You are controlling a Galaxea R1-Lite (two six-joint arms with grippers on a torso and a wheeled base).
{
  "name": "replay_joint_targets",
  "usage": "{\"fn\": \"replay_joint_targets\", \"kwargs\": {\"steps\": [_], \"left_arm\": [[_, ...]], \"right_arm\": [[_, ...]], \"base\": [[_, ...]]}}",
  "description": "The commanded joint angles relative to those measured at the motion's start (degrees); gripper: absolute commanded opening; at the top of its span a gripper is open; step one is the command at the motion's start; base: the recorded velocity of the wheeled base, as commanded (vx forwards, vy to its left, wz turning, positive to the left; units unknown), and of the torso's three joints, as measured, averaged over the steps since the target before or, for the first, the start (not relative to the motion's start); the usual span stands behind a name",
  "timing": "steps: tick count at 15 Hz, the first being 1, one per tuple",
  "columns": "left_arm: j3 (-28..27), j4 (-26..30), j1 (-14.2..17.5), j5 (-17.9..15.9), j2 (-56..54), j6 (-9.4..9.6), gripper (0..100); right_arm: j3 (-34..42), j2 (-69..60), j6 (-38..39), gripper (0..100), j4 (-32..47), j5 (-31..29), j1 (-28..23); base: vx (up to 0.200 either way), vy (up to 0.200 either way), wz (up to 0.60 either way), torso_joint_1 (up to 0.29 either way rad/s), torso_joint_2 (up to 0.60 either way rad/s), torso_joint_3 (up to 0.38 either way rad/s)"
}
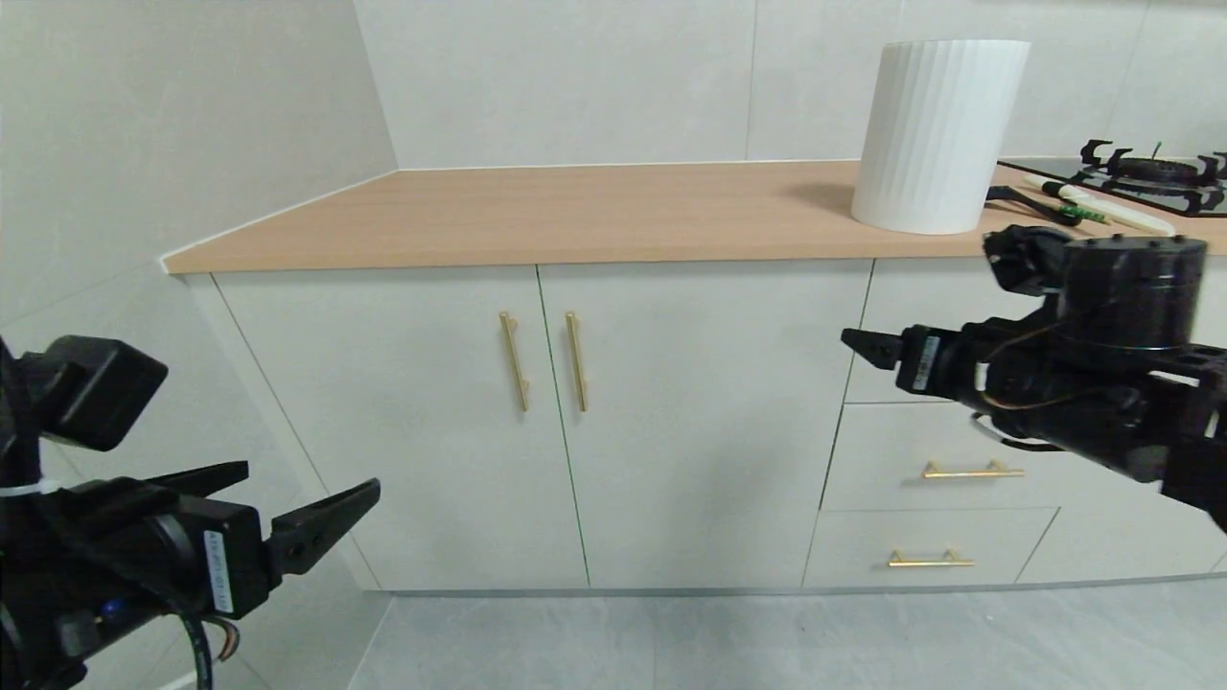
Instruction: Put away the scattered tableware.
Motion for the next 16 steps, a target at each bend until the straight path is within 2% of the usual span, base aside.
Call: {"fn": "replay_joint_targets", "kwargs": {"steps": [1, 3, 4, 6, 8, 10, 14, 16], "left_arm": [[3.20, 0.25, 1.09, 2.41, -8.31, 3.39, 100], [6.45, 0.25, 2.67, 4.43, -13.58, 6.29, 100], [9.52, 0.25, 5.05, 6.10, -19.12, 9.45, 100], [11.63, 0.25, 5.84, 8.21, -25.09, 9.72, 100], [12.16, 2.80, 6.63, 8.56, -33.18, 9.63, 100], [12.34, 8.07, 10.14, 10.32, -41.27, 9.36, 100], [12.60, 16.86, 13.04, 9.62, -54.98, 9.72, 100], [12.51, 17.92, 15.33, 9.44, -56.47, 9.45, 100]], "right_arm": [[11.16, -18.85, -4.44, 100, -0.01, -2.08, -1.11], [15.99, -26.32, -8.40, 100, 0.34, -2.17, -1.28], [21.00, -32.21, -11.12, 100, 0.34, -2.25, -2.69], [27.06, -40.47, -13.41, 100, 0.43, -2.25, -5.06], [31.46, -51.11, -15.34, 100, 1.31, -2.25, -9.46], [32.07, -61.92, -20.17, 100, 8.87, -2.43, -13.85], [28.56, -81.34, -22.90, 100, 26.09, -1.90, -14.29], [26.89, -86.44, -22.81, 100, 31.63, -2.61, -14.38]], "base": [[0.000, 0.000, 0.00, 0.000, 0.00, 0.000], [0.000, 0.000, 0.00, 0.000, 0.00, 0.000], [0.000, 0.000, 0.00, 0.000, 0.00, 0.000], [0.000, 0.000, 0.00, 0.000, 0.00, 0.000], [0.000, 0.000, 0.00, 0.000, 0.00, 0.000], [0.000, 0.000, 0.00, 0.000, 0.00, 0.000], [0.000, 0.000, 0.00, 0.000, 0.00, 0.000], [0.000, 0.000, 0.00, 0.000, 0.00, 0.000]]}}
